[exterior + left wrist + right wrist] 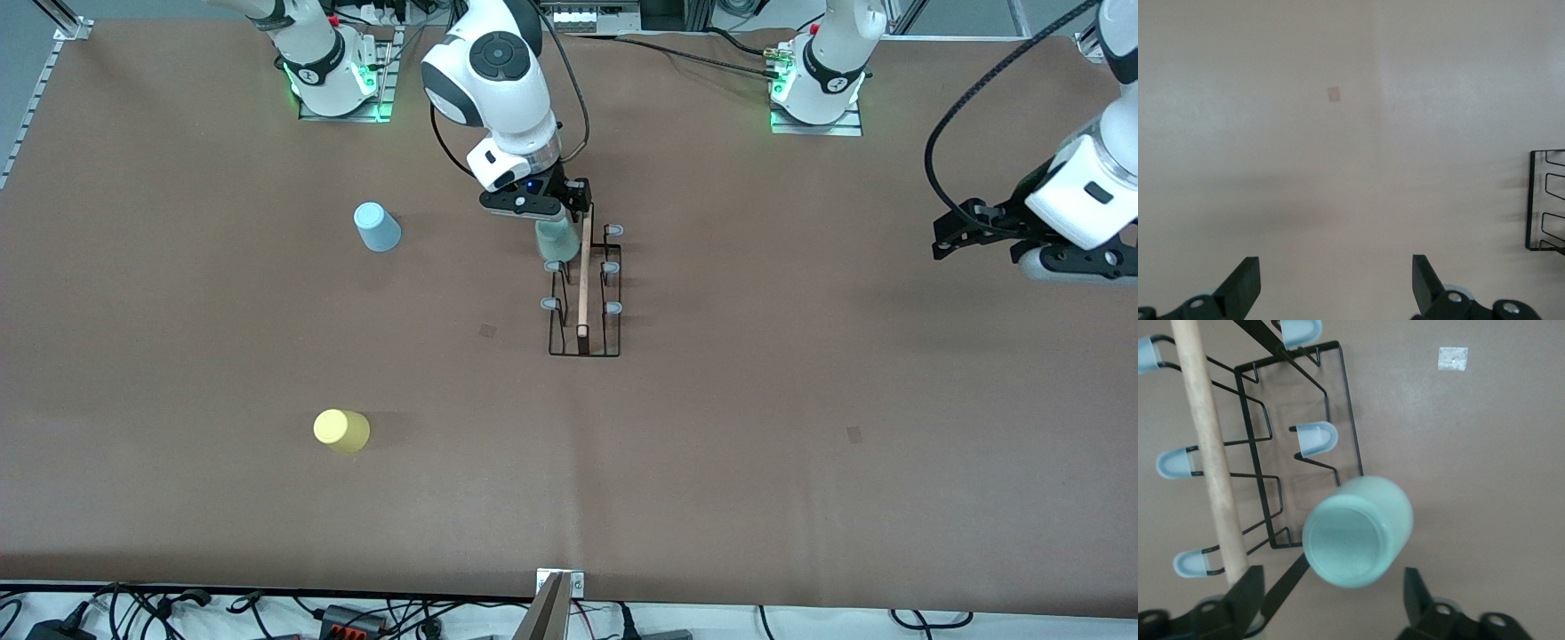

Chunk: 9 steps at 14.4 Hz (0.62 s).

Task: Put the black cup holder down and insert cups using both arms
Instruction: 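Lower the teal cup onto a rack hook while the left gripper withdraws, then open the right gripper and lift it off the teal cup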

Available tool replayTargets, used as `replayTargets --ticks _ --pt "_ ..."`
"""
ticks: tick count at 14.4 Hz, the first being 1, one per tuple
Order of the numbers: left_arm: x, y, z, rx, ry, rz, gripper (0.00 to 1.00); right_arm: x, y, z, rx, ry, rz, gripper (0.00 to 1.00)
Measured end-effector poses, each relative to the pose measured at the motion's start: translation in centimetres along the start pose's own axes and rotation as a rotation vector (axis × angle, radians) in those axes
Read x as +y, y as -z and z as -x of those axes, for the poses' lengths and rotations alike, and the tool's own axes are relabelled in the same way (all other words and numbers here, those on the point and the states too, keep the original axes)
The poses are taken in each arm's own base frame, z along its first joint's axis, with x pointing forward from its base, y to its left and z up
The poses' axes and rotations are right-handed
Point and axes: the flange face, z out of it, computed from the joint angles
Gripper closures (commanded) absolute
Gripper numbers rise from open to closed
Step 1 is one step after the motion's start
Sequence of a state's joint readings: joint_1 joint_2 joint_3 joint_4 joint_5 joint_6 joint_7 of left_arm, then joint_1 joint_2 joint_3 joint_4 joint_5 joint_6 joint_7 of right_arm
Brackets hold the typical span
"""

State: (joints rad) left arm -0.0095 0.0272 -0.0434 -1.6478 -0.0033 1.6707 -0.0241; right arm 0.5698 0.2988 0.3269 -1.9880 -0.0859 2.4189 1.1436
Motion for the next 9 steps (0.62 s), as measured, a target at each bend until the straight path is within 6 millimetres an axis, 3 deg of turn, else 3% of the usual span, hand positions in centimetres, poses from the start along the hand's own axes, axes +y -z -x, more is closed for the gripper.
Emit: replayTargets --ticks 3,5,7,9 --pt "-0.1 -0.2 0.6 -0.007 0.002 -0.001 0.00 -0.3 2.0 -1.8 0.008 -0.017 0.022 0.00" --pt "-0.1 -0.1 0.9 -0.020 0.001 -0.001 0.00 0.4 4.7 -4.3 0.013 -0.004 0.070 0.00" --pt "-0.1 0.1 1.4 -0.048 -0.006 -0.002 0.00 3.7 7.4 -8.8 0.014 0.043 0.112 0.00" --pt "-0.1 0.3 1.6 -0.053 -0.008 -0.002 0.00 9.5 8.7 -14.8 0.001 0.083 0.150 0.00"
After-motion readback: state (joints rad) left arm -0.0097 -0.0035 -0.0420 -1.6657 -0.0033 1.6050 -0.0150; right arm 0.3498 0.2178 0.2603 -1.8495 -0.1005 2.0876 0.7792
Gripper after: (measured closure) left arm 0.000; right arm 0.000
